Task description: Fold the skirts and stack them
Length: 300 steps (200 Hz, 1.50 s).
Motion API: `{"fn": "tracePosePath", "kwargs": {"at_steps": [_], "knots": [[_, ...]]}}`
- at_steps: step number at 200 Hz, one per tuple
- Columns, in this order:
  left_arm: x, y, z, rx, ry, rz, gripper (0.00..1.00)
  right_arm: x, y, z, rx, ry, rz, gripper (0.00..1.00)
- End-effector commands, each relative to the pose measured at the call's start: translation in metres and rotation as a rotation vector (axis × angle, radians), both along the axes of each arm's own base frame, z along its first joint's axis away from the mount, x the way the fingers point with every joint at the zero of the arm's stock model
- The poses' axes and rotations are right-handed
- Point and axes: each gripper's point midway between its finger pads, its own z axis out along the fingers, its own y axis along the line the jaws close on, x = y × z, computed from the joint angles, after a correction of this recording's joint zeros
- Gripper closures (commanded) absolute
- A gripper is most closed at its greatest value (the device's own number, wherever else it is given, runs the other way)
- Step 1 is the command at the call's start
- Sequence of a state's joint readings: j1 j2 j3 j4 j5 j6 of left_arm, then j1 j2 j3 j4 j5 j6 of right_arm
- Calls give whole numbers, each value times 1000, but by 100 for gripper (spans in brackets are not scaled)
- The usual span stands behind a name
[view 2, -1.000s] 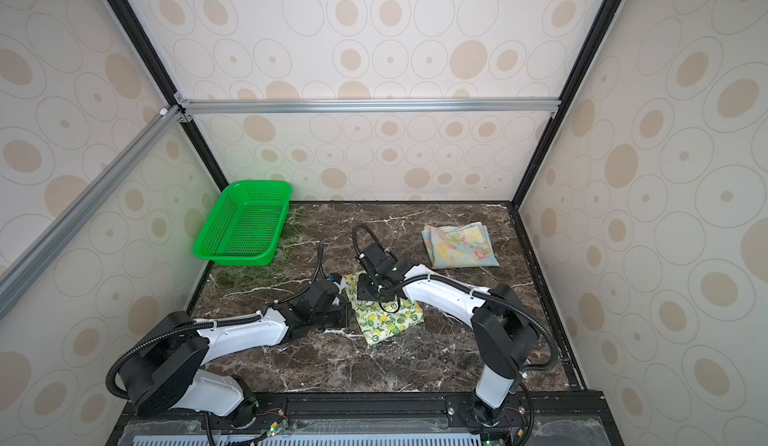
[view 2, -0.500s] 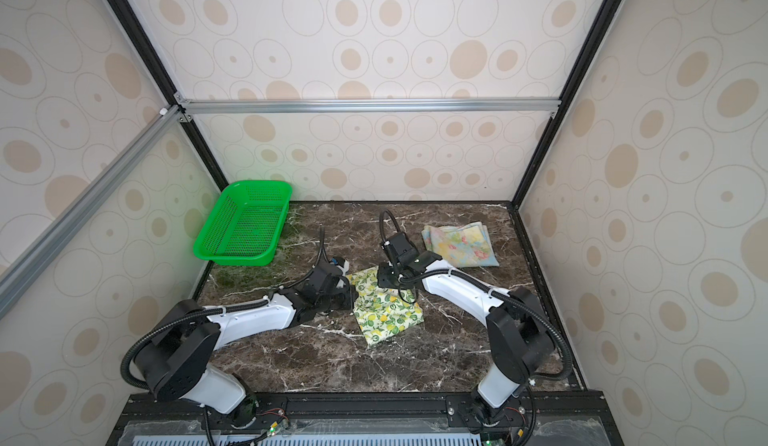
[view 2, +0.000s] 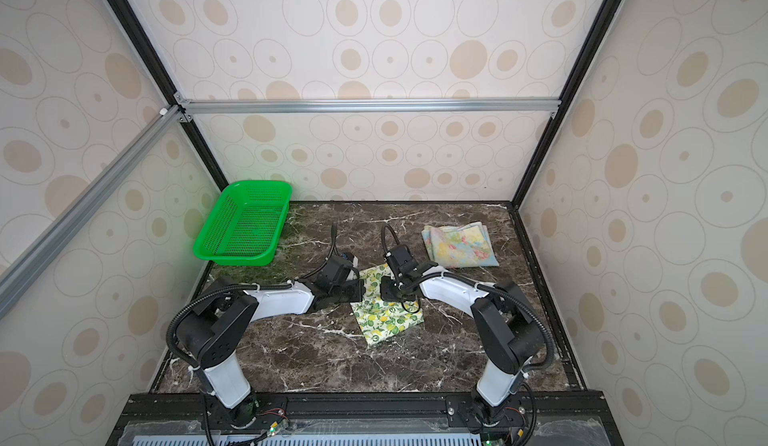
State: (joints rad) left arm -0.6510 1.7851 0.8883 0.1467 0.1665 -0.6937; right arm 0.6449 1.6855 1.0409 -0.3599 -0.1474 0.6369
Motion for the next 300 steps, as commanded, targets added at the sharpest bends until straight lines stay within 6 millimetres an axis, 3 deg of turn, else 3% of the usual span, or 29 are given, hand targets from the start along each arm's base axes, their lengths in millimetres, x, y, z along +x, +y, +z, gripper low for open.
{"fn": "tracePosePath", "kwargs": {"at_steps": [1,53,84,161,200,218,250,279,300], "knots": [[16,0,8,-8,-38,5,100,-20,9,9,22,7,27,83],[21,2,2,-6,-35,12,100,-58,14,10,-1,26,68,84],[25,4,0,-5,-37,22,100,-74,12,1,-31,53,84,84],[33,5,-5,-2,-44,29,100,-95,15,-40,-68,165,82,88],[41,-1,-7,-13,-53,12,100,-97,32,-55,-28,218,82,92],[43,-5,7,-47,-79,9,100,-90,40,-44,15,181,86,93],[33,-13,56,-137,-136,-34,100,-72,40,2,63,88,89,92],[9,-16,83,-158,-150,-67,100,-46,19,40,101,15,36,89],[-19,-24,87,-182,-134,-96,100,-17,-5,51,97,-47,-21,87]]}}
